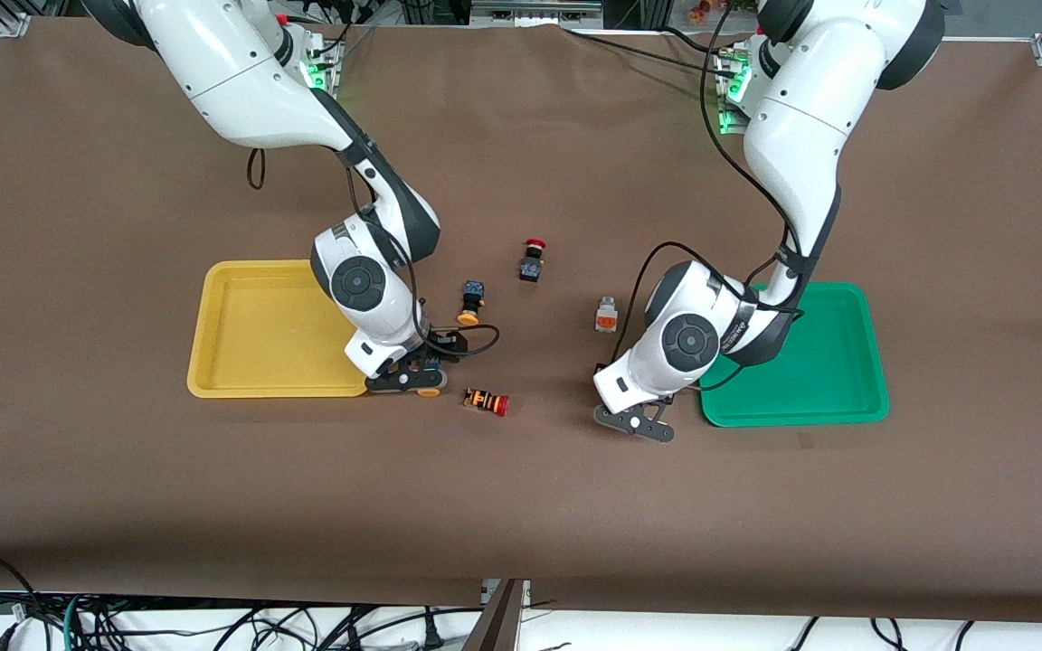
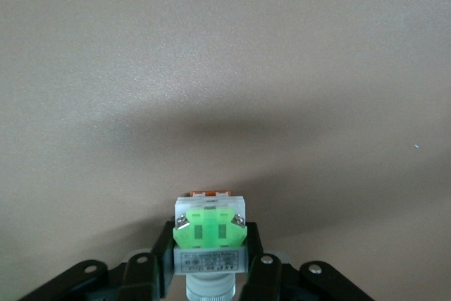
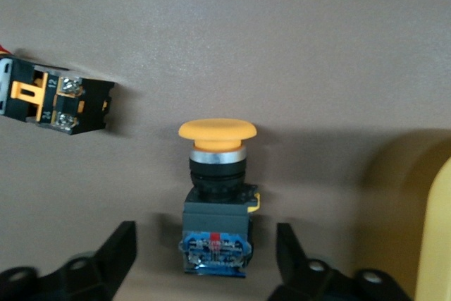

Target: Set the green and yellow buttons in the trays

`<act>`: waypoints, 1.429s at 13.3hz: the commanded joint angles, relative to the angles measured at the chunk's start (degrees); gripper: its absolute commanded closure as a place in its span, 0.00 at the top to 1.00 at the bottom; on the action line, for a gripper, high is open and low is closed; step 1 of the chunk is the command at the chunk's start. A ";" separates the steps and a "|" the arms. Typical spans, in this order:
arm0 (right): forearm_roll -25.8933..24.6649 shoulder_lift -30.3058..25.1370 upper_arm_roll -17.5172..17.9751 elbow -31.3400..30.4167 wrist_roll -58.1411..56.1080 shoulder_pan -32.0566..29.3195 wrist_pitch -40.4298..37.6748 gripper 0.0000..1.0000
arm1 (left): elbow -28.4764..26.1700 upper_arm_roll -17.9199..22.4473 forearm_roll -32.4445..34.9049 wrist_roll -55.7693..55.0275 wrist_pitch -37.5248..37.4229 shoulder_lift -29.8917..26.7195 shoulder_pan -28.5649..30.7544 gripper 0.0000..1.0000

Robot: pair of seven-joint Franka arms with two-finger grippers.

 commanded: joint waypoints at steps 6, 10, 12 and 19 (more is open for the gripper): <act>-1.47 -6.67 -1.37 0.11 -3.80 -2.04 -11.62 0.09 | 0.83 1.06 0.29 7.21 -17.86 -11.45 5.75 0.05; -1.12 -18.44 -9.08 -11.01 -15.99 -2.22 -15.63 0.14 | -2.66 1.33 6.14 9.87 -24.93 -12.78 11.38 0.26; -0.77 -23.81 -14.62 -20.42 -23.03 -2.30 -12.57 0.14 | -6.71 1.24 12.22 9.08 -23.09 -11.82 11.39 0.49; 3.70 -23.75 -20.36 -34.44 -27.11 -2.92 2.48 0.45 | -12.53 -2.25 11.11 2.07 -18.49 -17.16 11.74 1.00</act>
